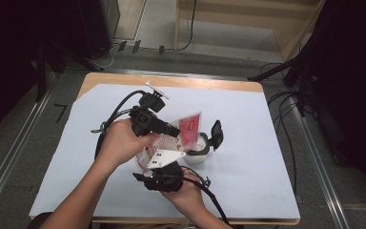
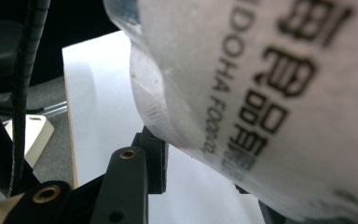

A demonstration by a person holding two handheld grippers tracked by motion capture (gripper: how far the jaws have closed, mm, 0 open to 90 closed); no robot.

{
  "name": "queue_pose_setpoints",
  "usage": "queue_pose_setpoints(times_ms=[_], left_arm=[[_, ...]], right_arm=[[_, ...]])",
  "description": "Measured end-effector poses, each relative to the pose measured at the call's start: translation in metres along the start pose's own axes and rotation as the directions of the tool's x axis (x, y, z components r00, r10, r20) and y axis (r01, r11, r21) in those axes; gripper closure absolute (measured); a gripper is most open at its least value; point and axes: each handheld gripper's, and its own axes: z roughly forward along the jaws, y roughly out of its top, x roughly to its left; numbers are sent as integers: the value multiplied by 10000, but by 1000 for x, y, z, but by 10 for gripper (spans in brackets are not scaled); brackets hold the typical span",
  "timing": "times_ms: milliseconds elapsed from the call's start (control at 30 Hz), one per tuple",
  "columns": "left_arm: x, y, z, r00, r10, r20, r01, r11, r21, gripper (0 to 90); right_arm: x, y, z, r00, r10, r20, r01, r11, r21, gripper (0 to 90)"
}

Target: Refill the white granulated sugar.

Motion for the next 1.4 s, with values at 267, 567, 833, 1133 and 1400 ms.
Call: queue_pose_setpoints(times_ms=[267,567,833,1133,1400], left_arm=[[3,-1,3,9999,63,79,-65,9997,215,760],[6,-2,14,9997,193,172,-201,9984,522,762],[8,-4,22,9993,208,310,-225,9982,559,774],[14,-5,27,9985,299,456,-321,9983,479,791],[16,-6,32,9981,474,400,-496,9973,550,827]], right_arm=[[0,-4,4,9999,-86,-106,88,9998,186,634],[1,-12,10,9995,-172,-260,186,9984,541,627],[3,-20,15,9994,-237,-252,256,9965,802,620],[4,-24,19,9993,-313,-219,333,9949,951,614],[4,-28,22,9994,-250,-230,274,9932,1129,598]])
